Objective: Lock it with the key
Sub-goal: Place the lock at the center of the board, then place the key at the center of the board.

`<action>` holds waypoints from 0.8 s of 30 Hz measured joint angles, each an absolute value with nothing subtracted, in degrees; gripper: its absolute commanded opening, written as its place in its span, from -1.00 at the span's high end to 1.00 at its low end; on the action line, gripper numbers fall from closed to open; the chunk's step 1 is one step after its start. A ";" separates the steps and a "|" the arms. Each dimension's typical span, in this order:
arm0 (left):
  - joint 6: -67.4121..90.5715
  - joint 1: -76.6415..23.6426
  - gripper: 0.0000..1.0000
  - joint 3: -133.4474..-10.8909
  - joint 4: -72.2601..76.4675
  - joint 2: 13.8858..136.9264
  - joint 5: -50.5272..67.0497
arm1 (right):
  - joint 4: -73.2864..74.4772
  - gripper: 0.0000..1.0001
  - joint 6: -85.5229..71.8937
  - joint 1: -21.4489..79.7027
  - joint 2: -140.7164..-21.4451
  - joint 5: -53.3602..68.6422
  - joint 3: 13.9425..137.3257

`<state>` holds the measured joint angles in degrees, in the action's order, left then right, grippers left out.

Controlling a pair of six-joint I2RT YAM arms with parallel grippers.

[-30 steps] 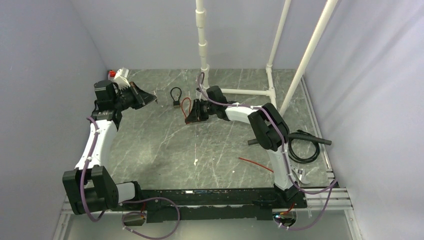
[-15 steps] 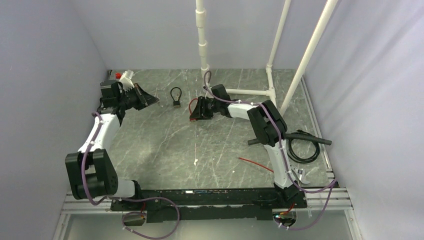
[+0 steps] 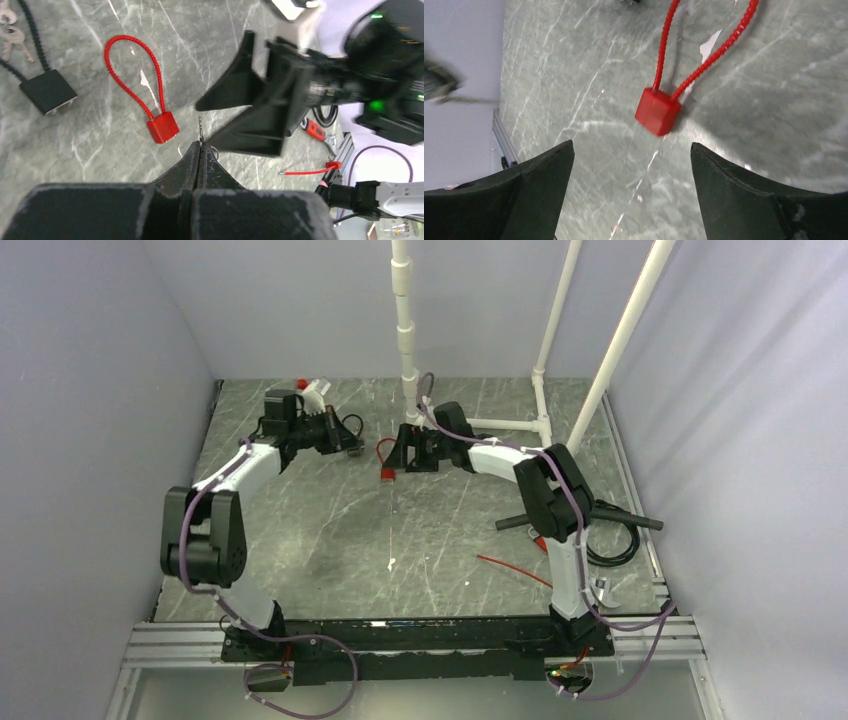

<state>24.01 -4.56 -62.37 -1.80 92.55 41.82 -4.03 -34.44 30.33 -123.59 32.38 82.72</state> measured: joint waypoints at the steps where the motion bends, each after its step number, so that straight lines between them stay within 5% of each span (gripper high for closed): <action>1: 23.59 -5.41 1.00 -63.13 -1.52 94.00 41.69 | -3.60 -0.77 -33.82 30.22 -121.95 32.21 81.41; 11: 21.82 -10.09 1.00 -70.65 -0.38 108.55 40.14 | 1.10 -0.81 -21.34 29.58 -101.10 33.82 70.50; 24: 20.75 -12.25 1.00 -80.68 0.62 120.31 37.45 | 25.28 -0.82 2.17 22.92 -84.16 37.36 65.84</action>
